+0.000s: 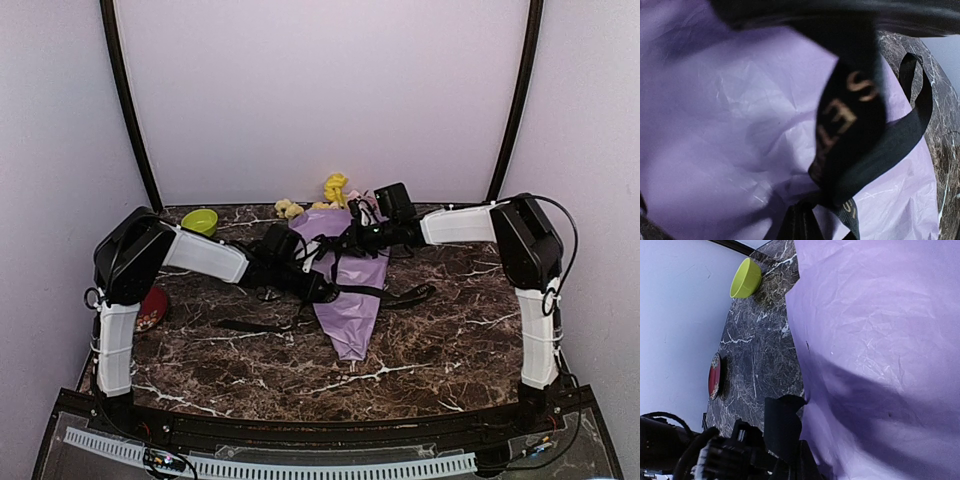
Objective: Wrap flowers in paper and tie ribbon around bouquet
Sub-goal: Place the right side of the ribbon on the folded bouquet.
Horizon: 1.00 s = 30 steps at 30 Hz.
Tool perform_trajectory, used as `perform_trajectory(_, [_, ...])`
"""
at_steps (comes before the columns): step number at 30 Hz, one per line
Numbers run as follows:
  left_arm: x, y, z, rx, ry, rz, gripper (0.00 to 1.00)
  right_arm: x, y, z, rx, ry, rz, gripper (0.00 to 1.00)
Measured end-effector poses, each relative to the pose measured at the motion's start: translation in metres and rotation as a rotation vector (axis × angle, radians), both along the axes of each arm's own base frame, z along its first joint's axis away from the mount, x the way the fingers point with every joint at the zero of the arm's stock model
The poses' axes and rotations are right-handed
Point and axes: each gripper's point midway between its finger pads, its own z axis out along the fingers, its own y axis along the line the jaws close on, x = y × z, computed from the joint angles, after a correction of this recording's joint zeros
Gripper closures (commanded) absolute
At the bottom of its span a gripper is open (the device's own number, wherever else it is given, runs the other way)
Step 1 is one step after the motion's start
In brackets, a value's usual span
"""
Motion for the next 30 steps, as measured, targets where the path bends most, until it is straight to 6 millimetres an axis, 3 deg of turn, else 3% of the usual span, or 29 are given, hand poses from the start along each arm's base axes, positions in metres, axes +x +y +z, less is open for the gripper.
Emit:
perform_trajectory(6, [-0.001, 0.007, 0.013, 0.013, -0.090, -0.021, 1.00, 0.001, 0.005, -0.020, -0.013, 0.050, 0.006, 1.00])
perform_trajectory(12, [-0.007, 0.019, 0.040, 0.010, -0.198, -0.039, 1.00, 0.004, 0.015, -0.021, -0.001, 0.058, 0.020, 1.00])
perform_trajectory(19, [-0.007, 0.019, 0.060, -0.004, -0.275, -0.067, 1.00, 0.008, 0.031, -0.017, -0.004, 0.043, 0.054, 0.59])
perform_trajectory(23, [-0.007, 0.019, 0.061, 0.002, -0.288, -0.076, 1.00, 0.002, 0.027, -0.025, -0.049, 0.069, 0.062, 0.50])
perform_trajectory(30, [-0.003, 0.020, 0.061, 0.020, -0.310, -0.072, 1.00, 0.000, 0.019, -0.016, -0.114, 0.042, 0.071, 0.48])
